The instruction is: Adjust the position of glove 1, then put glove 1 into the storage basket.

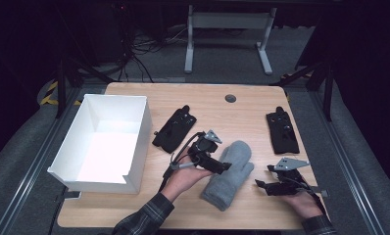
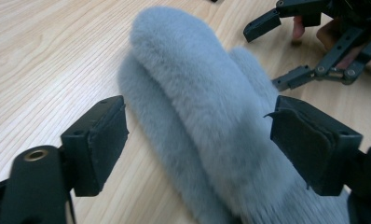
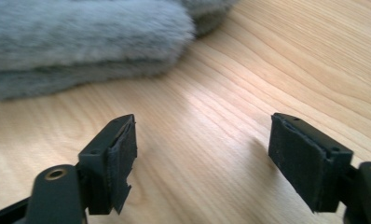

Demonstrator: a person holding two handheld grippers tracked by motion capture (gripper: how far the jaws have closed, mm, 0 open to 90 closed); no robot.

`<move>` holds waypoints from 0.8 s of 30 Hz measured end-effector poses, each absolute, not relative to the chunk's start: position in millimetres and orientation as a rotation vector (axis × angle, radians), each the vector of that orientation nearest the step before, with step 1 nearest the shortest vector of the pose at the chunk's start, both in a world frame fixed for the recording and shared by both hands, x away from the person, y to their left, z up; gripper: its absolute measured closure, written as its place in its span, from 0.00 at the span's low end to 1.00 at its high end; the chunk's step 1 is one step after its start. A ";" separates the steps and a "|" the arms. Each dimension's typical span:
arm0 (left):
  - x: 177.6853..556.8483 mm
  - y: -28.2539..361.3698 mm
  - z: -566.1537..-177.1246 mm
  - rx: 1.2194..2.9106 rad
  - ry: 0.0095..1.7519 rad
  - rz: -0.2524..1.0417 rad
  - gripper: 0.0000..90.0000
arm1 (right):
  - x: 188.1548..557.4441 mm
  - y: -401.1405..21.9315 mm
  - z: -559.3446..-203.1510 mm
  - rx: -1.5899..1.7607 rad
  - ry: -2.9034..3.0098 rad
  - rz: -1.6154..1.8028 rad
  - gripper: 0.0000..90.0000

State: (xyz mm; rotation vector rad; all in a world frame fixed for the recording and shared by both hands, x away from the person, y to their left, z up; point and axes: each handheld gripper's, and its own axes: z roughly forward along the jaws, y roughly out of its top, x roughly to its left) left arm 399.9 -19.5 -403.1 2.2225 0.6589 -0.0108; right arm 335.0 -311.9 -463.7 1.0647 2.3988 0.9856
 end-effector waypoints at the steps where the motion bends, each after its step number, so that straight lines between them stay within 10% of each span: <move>1: 400.6 -23.0 -405.3 2.231 0.663 -0.011 0.19 | 335.7 -312.4 -464.0 1.066 2.398 0.981 0.25; 24: 414.4 -31.3 -455.7 2.318 0.689 -0.137 0.17 | 337.4 -316.2 -469.1 1.068 2.364 1.012 0.19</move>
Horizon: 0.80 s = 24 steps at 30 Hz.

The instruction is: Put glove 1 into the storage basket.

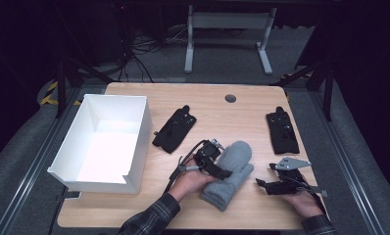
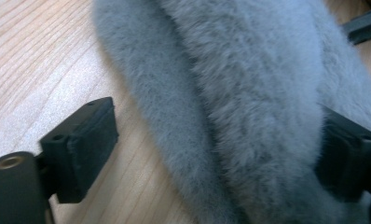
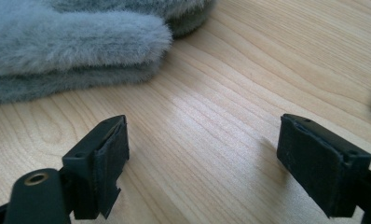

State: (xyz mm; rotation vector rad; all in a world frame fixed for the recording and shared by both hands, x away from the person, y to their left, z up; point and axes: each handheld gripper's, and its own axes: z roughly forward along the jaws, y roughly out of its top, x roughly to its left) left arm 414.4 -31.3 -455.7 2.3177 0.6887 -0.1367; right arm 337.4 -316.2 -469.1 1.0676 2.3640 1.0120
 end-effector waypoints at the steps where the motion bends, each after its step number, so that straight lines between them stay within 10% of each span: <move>1: 414.0 -31.7 -455.9 2.310 0.670 -0.154 0.20 | 337.3 -316.3 -469.2 1.066 2.363 1.013 0.19; 12: 420.8 -27.9 -459.9 2.277 0.607 -0.366 0.66 | 338.1 -316.3 -469.9 1.062 2.357 1.011 0.17; 24: 419.9 -25.4 -452.6 2.278 0.594 -0.360 0.83 | 338.2 -315.7 -470.0 1.070 2.354 1.011 0.17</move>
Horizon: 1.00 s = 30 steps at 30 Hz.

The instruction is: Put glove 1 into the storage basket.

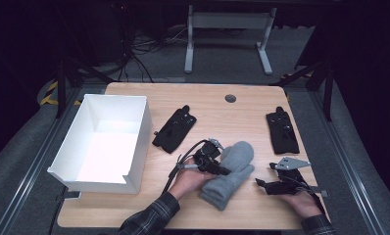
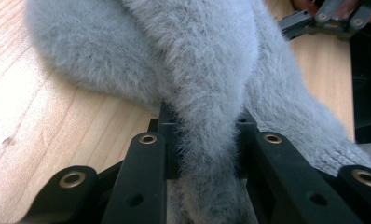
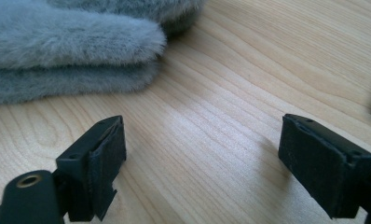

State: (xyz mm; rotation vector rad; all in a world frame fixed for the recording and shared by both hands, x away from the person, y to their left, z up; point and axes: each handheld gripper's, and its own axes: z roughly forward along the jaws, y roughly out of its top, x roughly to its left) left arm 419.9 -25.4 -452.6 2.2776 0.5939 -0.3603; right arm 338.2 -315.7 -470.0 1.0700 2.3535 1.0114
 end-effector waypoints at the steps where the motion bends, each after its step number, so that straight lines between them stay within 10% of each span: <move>1: 420.4 -24.1 -452.1 2.264 0.600 -0.376 0.83 | 338.2 -315.7 -470.0 1.070 2.353 1.011 0.17; 30: 421.1 13.7 -359.5 2.212 0.619 -0.174 0.83 | 338.4 -315.1 -470.0 1.070 2.366 1.011 0.15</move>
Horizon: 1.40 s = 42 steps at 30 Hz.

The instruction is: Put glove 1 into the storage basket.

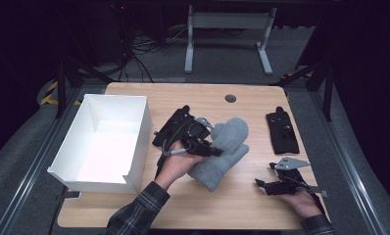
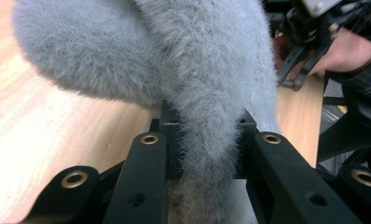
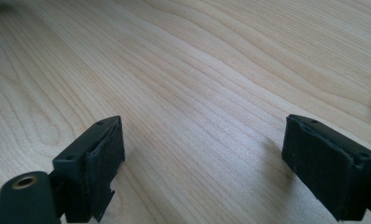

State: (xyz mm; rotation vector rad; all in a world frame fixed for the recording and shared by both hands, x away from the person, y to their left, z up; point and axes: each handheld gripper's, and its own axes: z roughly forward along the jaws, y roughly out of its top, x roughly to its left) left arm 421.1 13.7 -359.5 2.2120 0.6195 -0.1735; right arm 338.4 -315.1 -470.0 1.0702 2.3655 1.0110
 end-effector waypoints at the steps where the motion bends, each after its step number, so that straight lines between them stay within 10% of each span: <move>1: 421.1 13.7 -359.5 2.212 0.619 -0.174 0.83 | 338.4 -315.1 -470.0 1.070 2.366 1.011 0.15; 42: 408.8 173.7 -224.3 2.105 0.833 0.133 0.83 | 338.4 -315.0 -470.0 1.070 2.366 1.012 0.15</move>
